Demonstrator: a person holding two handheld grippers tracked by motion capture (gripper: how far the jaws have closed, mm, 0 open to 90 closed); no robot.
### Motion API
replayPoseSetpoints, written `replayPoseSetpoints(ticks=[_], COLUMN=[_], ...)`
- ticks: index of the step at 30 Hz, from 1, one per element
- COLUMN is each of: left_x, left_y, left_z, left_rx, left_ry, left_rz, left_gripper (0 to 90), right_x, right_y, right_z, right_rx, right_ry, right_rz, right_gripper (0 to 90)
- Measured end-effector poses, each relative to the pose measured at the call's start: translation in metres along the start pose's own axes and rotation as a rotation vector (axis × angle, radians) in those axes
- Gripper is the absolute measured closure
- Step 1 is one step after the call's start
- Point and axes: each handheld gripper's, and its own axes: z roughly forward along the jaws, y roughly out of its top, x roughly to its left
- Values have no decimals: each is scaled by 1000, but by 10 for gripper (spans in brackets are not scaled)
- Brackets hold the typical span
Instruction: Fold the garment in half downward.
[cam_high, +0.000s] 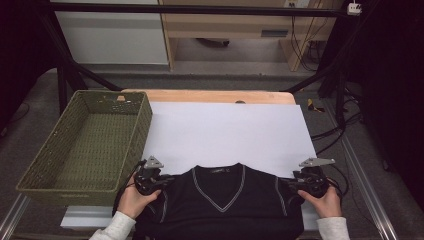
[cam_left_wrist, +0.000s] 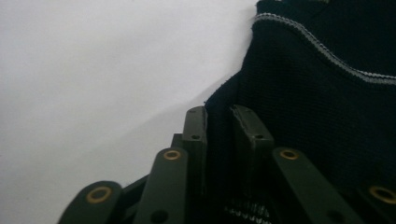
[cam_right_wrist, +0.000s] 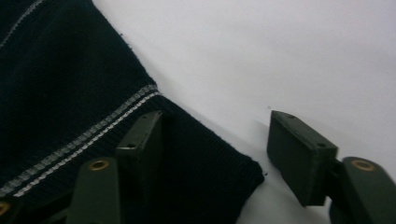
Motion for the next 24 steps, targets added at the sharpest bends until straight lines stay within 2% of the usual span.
replayPoseSetpoints(ticks=[2, 4, 10, 12, 14, 16, 20, 24], left_x=[-1, -3, -8, -10, -10, -10, -9, -9], left_y=[1, 1, 3, 5, 6, 8, 16, 30], left_z=[0, 0, -1, -2, -2, -5, -13, -16], left_rx=[6, 11, 33, 42, 49, 46, 12, -12], left_ry=[2, 4, 36, 39, 42, 43, 57, 106], left_rz=[14, 23, 54, 52, 58, 45, 41, 65], left_gripper=[775, 787, 812, 819, 827, 833, 839, 842], right_x=[3, 5, 6, 5, 4, 3, 2, -1], right_y=[0, 0, 2, 2, 3, 4, 9, 21], right_z=[-1, -2, -5, -6, -6, -8, -14, -15], right_rx=[8, 15, 63, 71, 74, 71, 42, 21], right_ry=[15, 13, 66, 83, 88, 92, 78, 54], right_rz=[-11, 4, 56, 90, 93, 98, 85, 64], right_gripper=[475, 548, 783, 808, 818, 825, 833, 841])
